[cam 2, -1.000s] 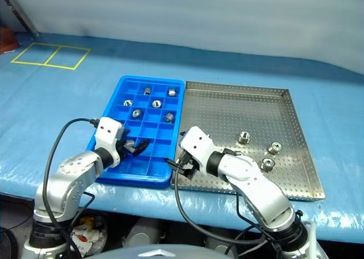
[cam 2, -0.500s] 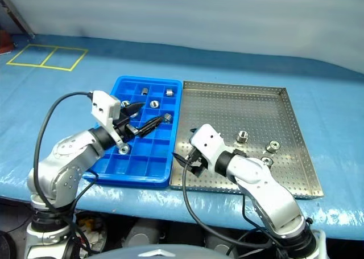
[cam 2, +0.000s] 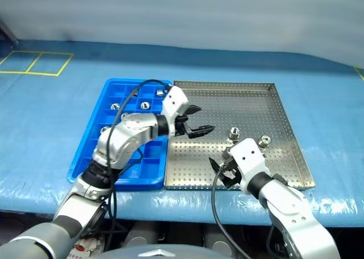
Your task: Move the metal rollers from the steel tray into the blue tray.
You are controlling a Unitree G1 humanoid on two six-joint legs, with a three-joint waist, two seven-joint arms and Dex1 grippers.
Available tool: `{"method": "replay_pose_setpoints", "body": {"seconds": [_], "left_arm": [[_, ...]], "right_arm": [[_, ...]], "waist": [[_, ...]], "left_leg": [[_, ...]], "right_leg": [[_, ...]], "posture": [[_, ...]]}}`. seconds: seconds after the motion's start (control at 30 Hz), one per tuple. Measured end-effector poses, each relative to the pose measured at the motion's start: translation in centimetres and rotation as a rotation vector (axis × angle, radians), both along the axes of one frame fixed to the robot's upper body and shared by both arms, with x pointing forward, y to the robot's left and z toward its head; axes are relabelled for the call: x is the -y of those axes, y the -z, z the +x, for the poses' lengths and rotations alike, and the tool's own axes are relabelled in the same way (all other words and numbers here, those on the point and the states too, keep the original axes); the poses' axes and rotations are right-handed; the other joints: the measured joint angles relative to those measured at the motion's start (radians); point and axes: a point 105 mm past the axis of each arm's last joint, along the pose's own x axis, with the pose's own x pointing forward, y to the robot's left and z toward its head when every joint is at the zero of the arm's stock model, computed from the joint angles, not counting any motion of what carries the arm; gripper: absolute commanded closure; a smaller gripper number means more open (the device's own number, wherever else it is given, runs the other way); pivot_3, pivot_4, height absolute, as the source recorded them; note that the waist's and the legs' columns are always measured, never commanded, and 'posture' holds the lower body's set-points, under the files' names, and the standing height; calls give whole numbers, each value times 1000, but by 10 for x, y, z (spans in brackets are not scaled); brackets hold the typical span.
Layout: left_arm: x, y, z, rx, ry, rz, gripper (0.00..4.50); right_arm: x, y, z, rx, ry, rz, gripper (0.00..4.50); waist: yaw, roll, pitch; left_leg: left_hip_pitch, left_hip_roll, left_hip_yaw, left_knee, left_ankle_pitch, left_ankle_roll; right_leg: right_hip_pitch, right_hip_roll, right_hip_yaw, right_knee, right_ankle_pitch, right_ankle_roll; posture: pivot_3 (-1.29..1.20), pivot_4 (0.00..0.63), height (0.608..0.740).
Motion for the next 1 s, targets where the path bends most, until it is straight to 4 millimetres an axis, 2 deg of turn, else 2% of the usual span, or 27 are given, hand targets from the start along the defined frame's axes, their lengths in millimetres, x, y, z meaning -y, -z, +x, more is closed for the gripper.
{"method": "replay_pose_setpoints", "body": {"seconds": [0.17, 0.33, 0.5, 0.67, 0.77, 0.9, 1.0], "left_arm": [[18, 22, -3, -16, 92, 63, 26], [32, 36, -8, -32, 158, 97, 26], [49, 50, -21, -47, 239, 134, 26], [53, 67, -21, -38, 240, 197, 26], [54, 79, -20, -58, 230, 226, 616], [54, 91, -17, -79, 201, 251, 1937], [57, 88, -17, -79, 196, 230, 2832]], "right_arm": [[8, 11, -12, -52, 54, -11, 0], [16, 14, -16, -49, 117, -11, 0], [18, 13, -16, -30, 151, -4, 0], [17, 12, -16, -16, 161, 0, 0], [17, 12, -15, -11, 167, 2, 0], [16, 12, -15, -8, 168, 5, 0], [15, 11, -14, -6, 163, 9, 0]], "waist": [[-29, 0, 0], [-44, 0, 0], [-53, 0, 0], [-62, 0, 0], [-64, 0, 0], [-65, 0, 0], [-65, 0, 0]], "left_leg": [[0, 2, 1, 1, 0, 0], [1, 3, 3, 1, 0, 0], [1, 3, 4, 1, 0, 0], [1, 3, 4, 1, 0, 0], [1, 3, 4, 1, 0, 0], [1, 3, 5, 2, 0, 0], [1, 4, 5, 2, 0, 0]], "right_leg": [[0, 1, 1, 1, 0, 0], [0, 1, 3, 1, 0, 0], [-1, 1, 4, 1, 0, 1], [-1, 1, 4, 1, 0, 1], [-1, 1, 4, 1, 1, 2], [-1, 1, 4, 1, 1, 2], [-1, 1, 4, 1, 1, 2]], "posture": [[-71, 150, 740], [-92, 150, 740], [-112, 150, 740], [-128, 150, 740], [-128, 150, 740], [-128, 150, 740], [-120, 150, 740]]}}
